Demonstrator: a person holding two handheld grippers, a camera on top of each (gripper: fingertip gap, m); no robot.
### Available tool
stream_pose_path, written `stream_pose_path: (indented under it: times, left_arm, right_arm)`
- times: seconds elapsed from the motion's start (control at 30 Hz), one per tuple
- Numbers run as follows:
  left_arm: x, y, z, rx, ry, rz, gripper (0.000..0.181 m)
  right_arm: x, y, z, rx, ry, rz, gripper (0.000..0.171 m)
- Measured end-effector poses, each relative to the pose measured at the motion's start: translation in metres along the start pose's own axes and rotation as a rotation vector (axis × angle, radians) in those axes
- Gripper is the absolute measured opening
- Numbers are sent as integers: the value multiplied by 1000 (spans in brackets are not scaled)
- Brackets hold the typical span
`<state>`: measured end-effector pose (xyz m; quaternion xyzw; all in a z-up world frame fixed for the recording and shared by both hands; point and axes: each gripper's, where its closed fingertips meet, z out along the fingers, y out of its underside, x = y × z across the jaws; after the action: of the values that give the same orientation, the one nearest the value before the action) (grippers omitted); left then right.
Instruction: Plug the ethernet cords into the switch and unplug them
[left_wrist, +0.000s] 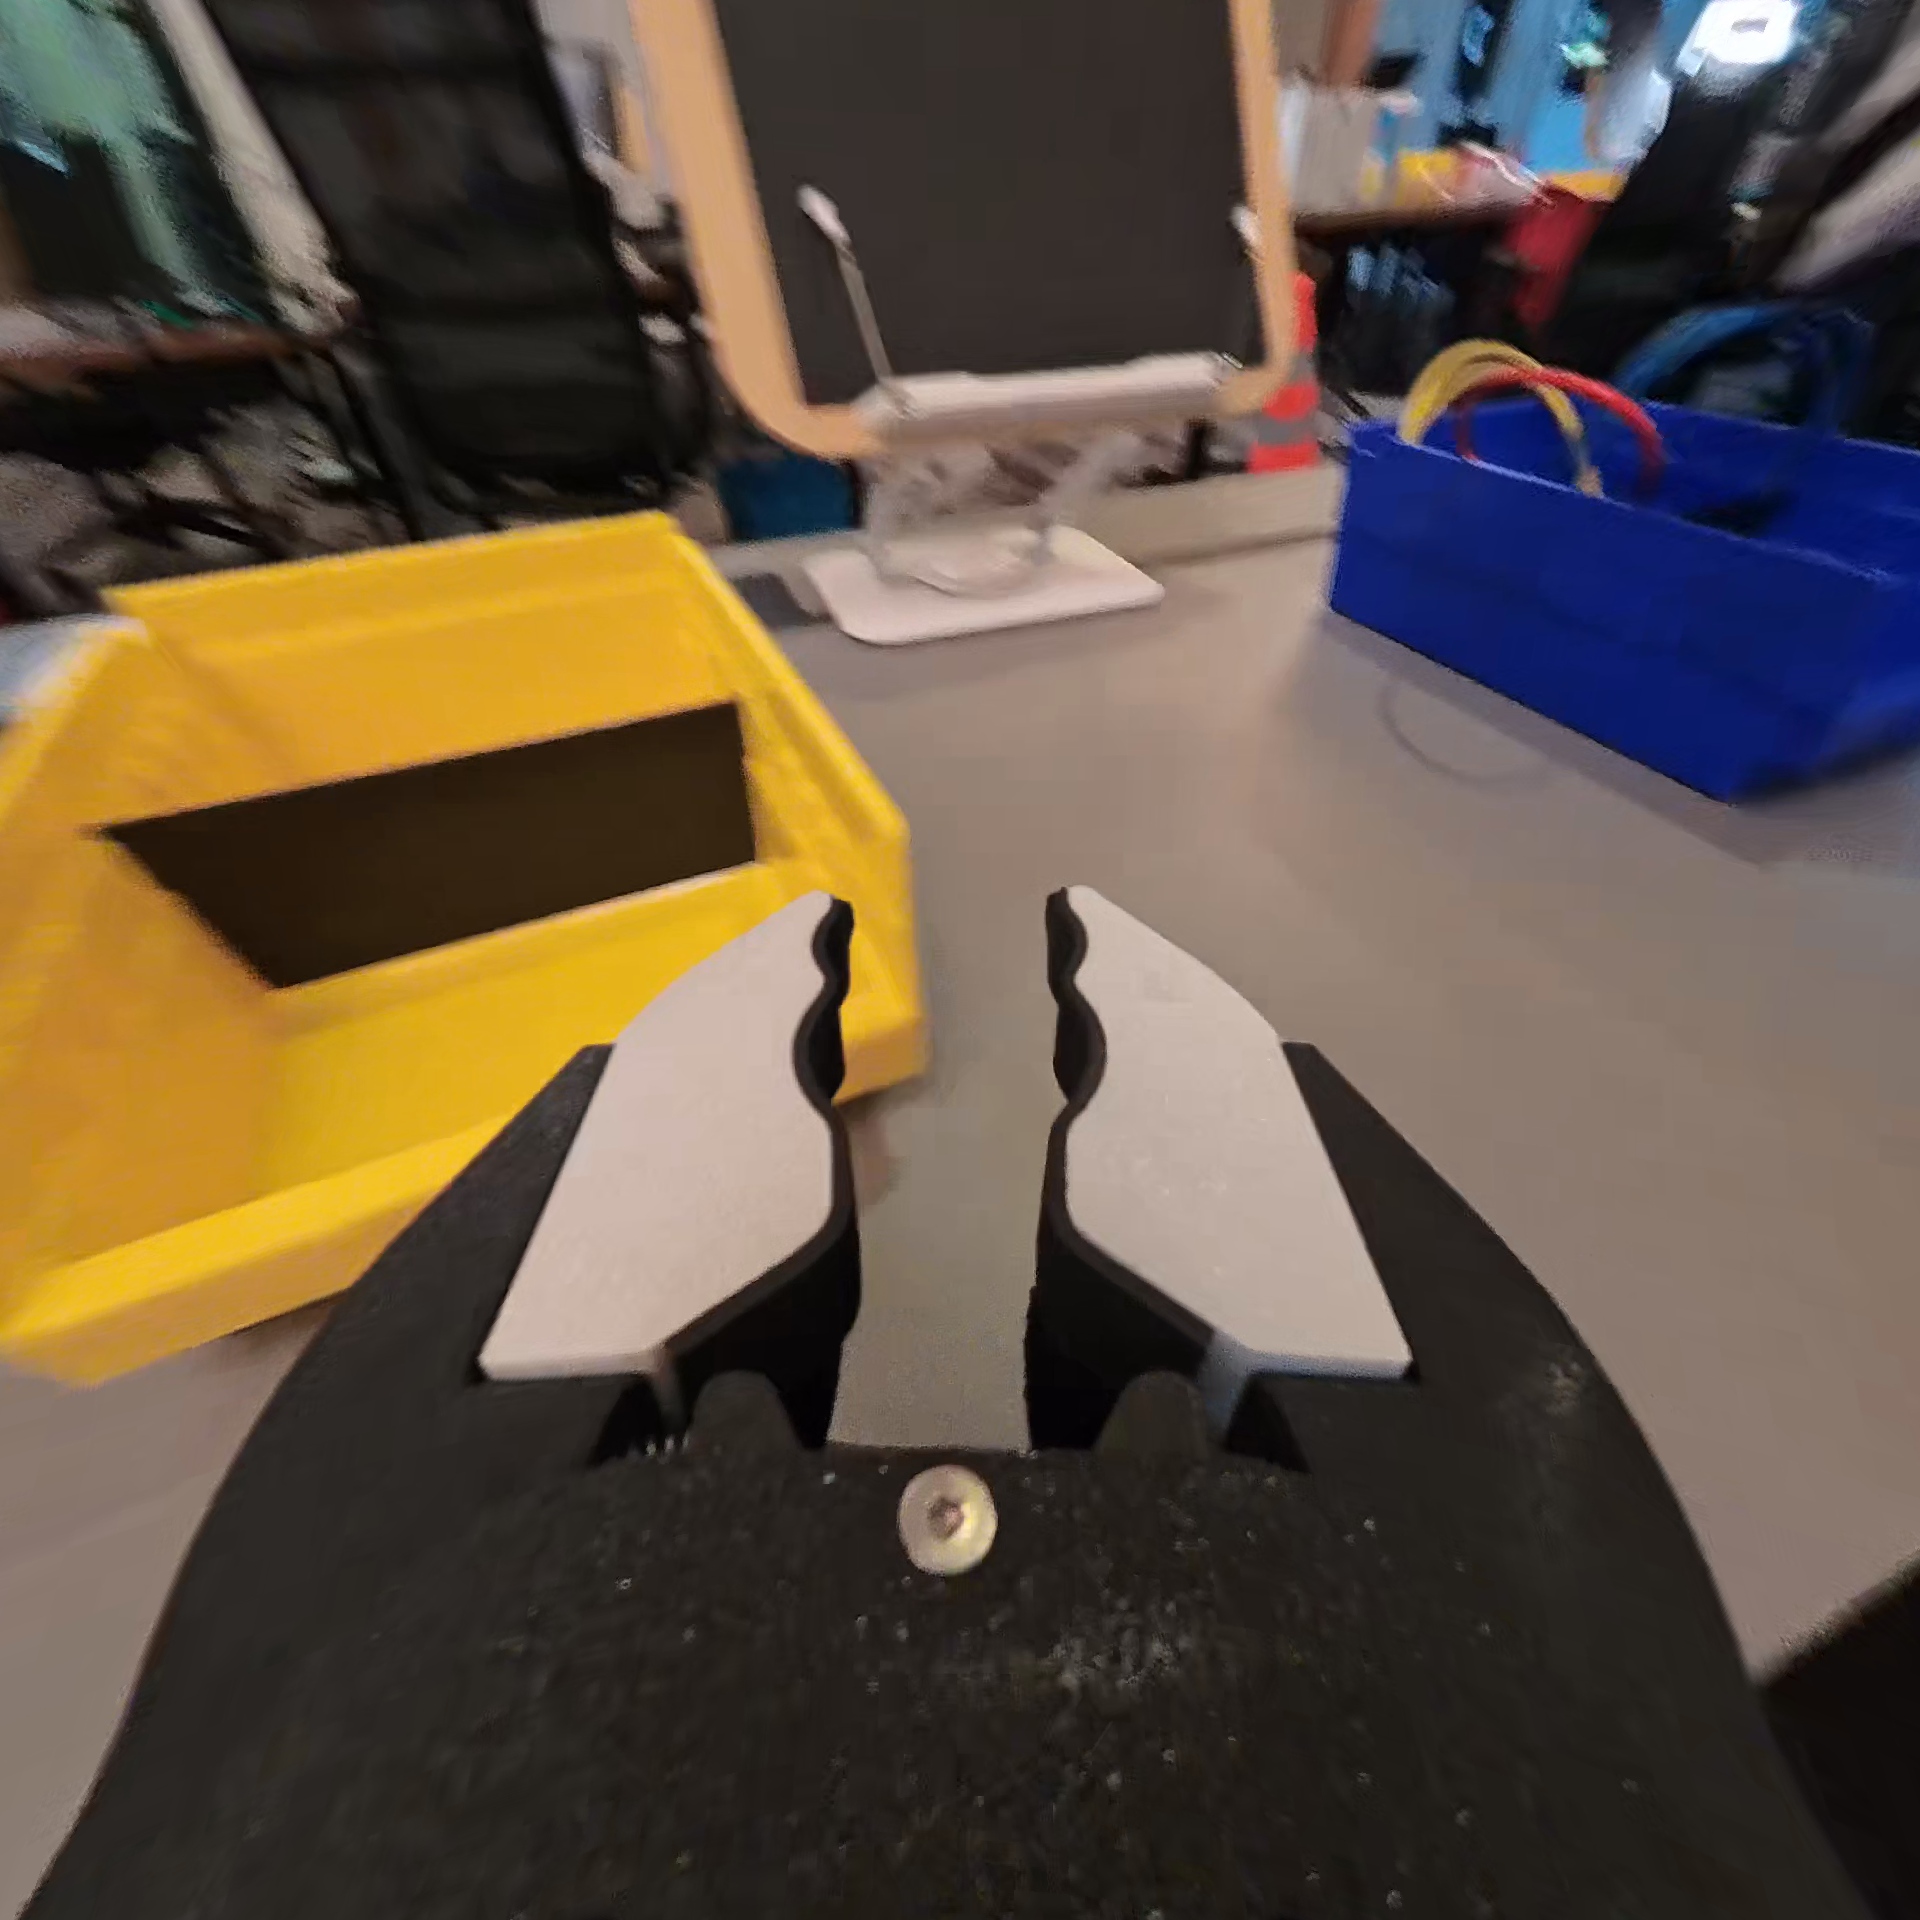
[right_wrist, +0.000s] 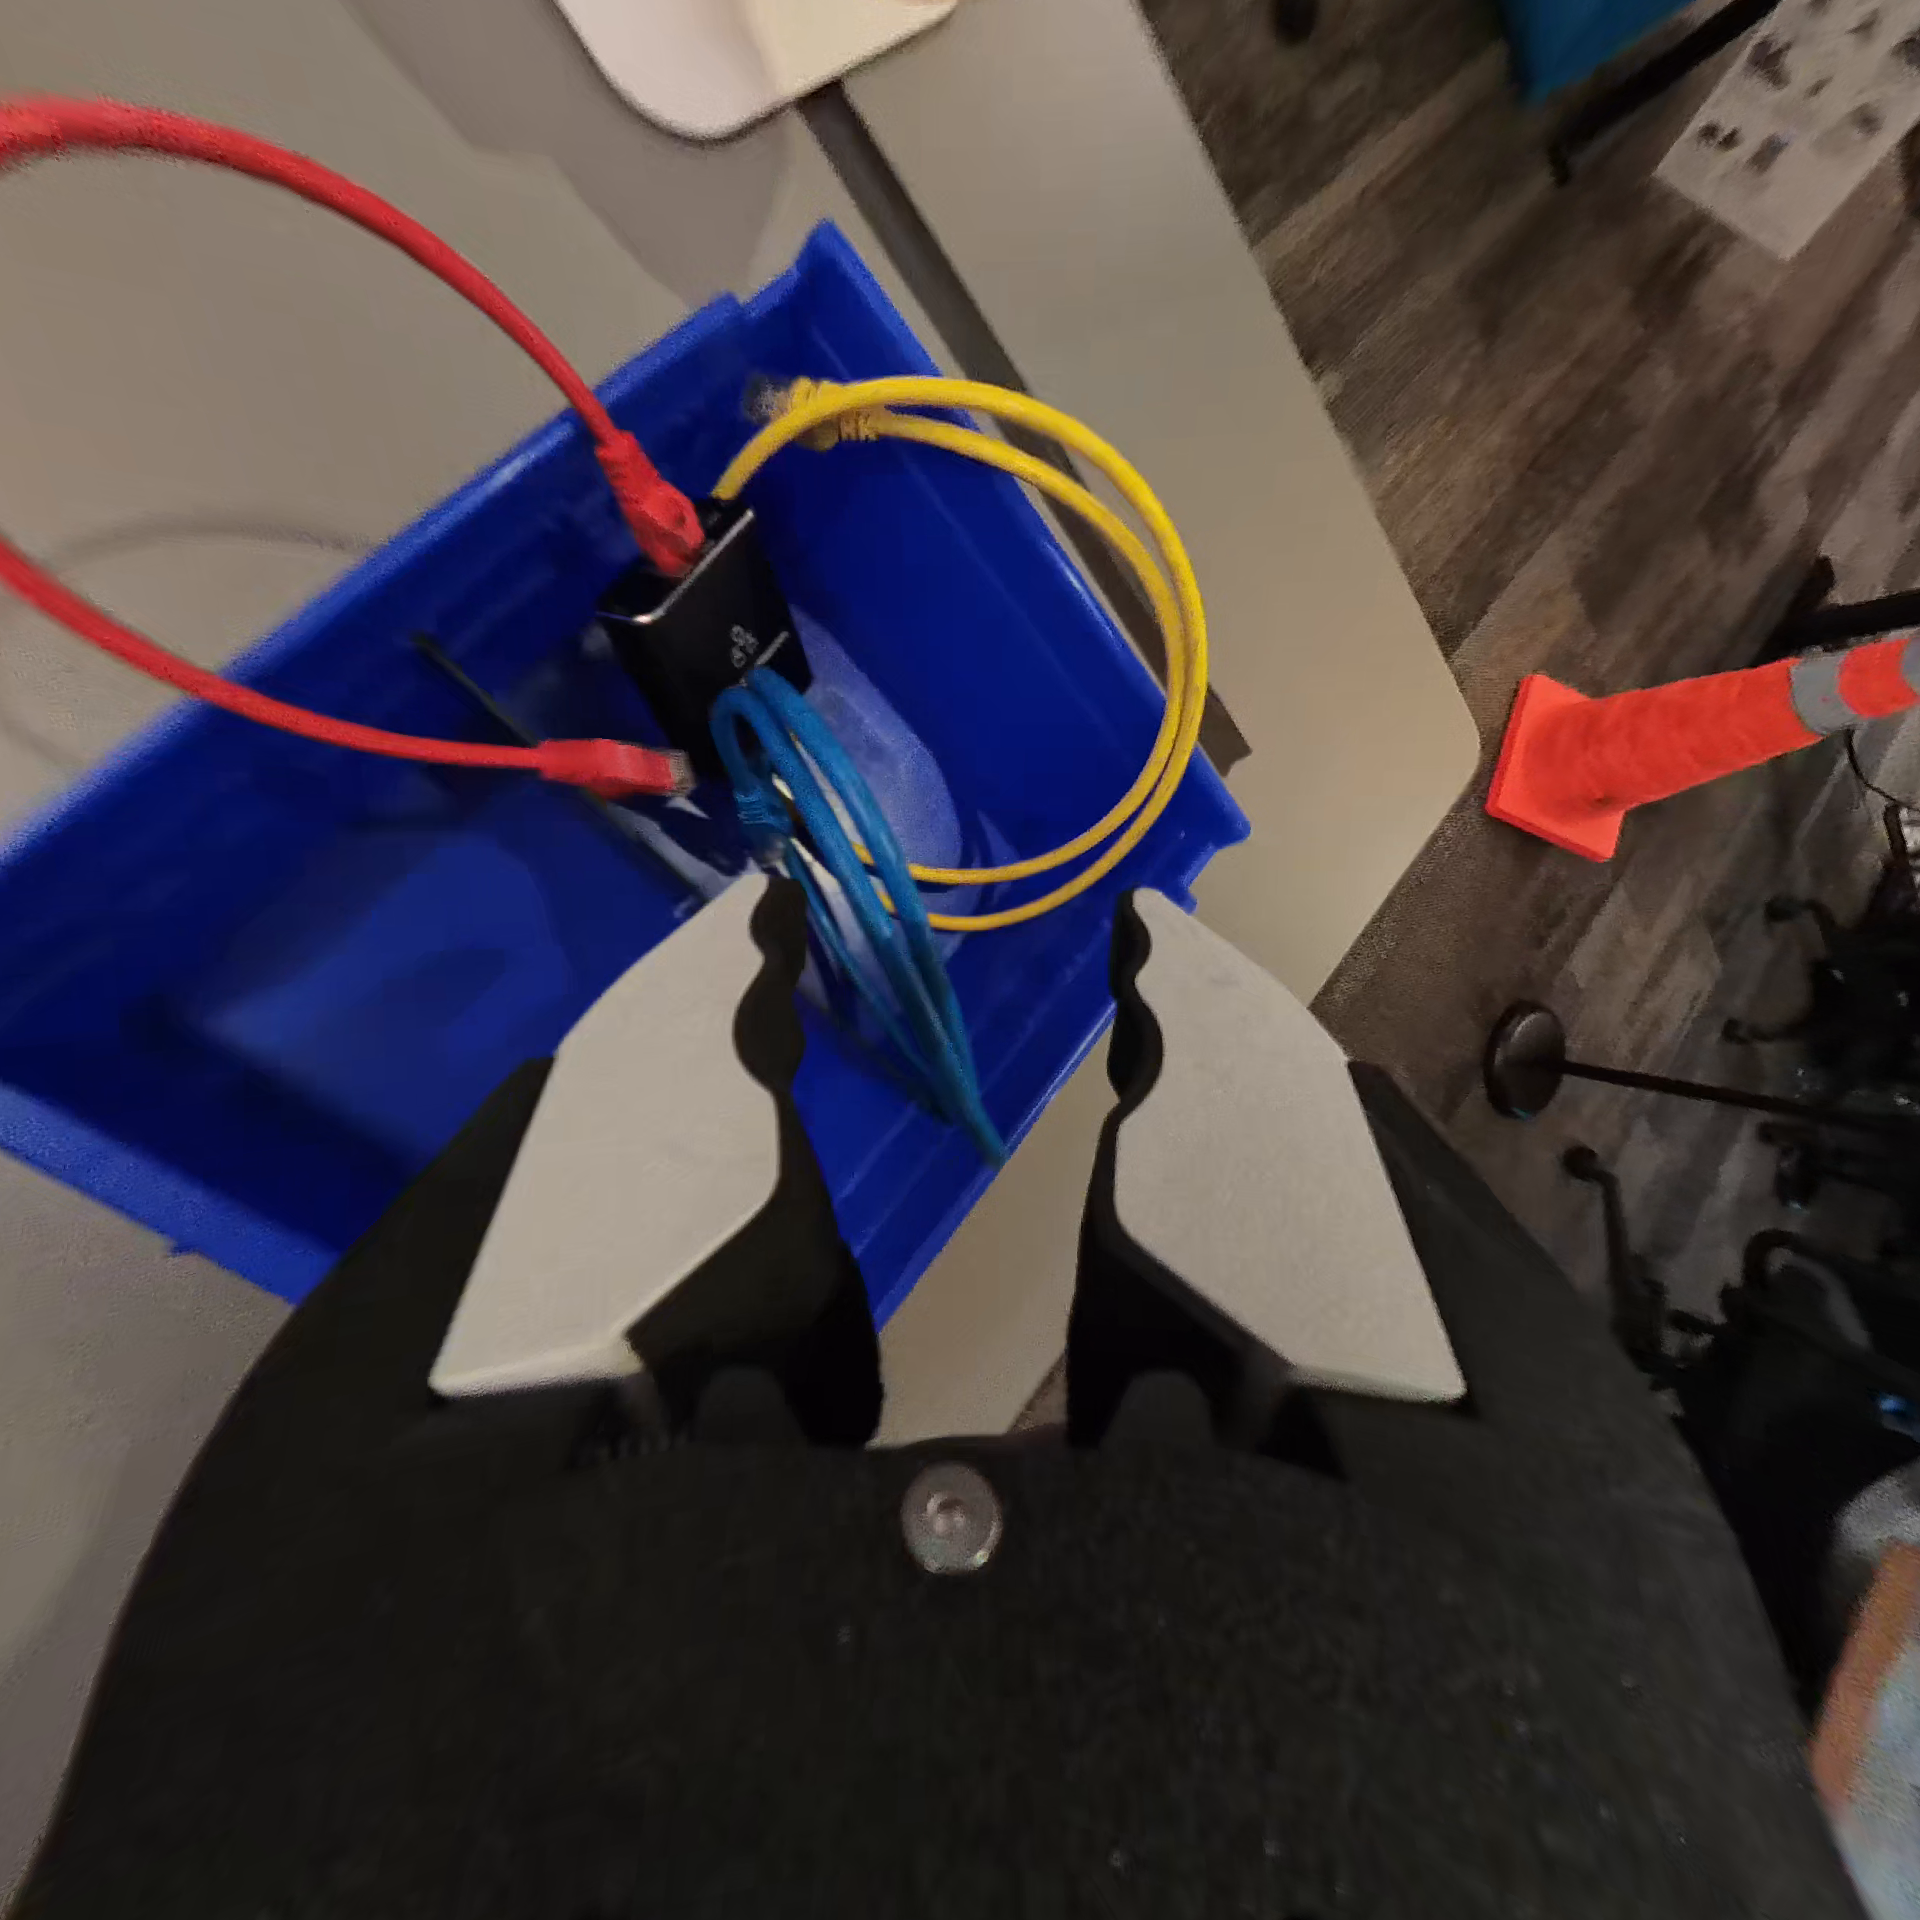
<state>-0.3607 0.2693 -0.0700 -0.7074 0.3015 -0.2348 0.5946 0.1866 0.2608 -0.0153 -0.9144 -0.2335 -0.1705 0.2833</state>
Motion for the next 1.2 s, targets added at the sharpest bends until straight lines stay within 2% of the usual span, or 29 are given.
stream_pose_path:
  times: [0.07,0.17,0.23,0.3,0.37,0.43,0.93,1.07,1.13,1.17,1.2]
  left_arm:
    - [-32,-7,-13,51,-111,31,40]
    - [-71,-3,-28,53,-231,83,45]
    - [-83,10,-35,-12,-253,75,31]
    - [-85,19,-39,-47,-245,57,31]
    - [-84,31,-37,-97,-237,30,31]
    - [-79,41,-33,-146,-210,-17,32]
    - [-69,46,-13,-212,-217,-32,32]
    - [-67,45,-11,-208,-205,-40,32]
    - [-68,46,-10,-207,-208,-38,34]
    - [-68,46,-9,-208,-210,-36,35]
    - [-69,47,-9,-213,-215,-35,36]
  right_arm:
    - [-8,7,-26,100,72,115,56]
    - [-53,9,-61,408,38,350,57]
    - [-87,22,-72,602,30,521,60]
    - [-116,43,-70,717,63,691,53]
    - [-140,72,-58,719,132,813,51]
    - [-158,90,-48,708,173,848,46]
    - [-148,113,-42,630,231,832,48]
    - [-165,94,-39,649,167,732,51]
    - [-207,59,-31,680,-29,575,68]
    - [-224,50,-22,644,-76,529,72]
    - [-225,45,-13,597,-23,509,77]
